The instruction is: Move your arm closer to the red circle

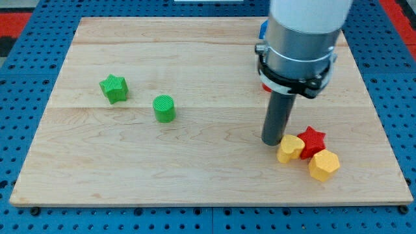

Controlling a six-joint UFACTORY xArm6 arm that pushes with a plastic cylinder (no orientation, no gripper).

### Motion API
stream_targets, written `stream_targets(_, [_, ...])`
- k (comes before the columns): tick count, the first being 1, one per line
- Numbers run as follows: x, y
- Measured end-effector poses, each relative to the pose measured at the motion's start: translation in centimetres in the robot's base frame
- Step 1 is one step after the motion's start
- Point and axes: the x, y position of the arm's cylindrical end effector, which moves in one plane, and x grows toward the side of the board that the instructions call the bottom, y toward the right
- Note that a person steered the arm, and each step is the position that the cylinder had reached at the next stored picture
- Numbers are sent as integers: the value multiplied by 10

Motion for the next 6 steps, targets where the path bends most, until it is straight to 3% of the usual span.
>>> stream_targets(1, [1,0])
stream_targets(2, [-24,-23])
stream_targets(4, [-99,57])
stream_targets(5, [-157,49])
stream_targets(6, [-173,9])
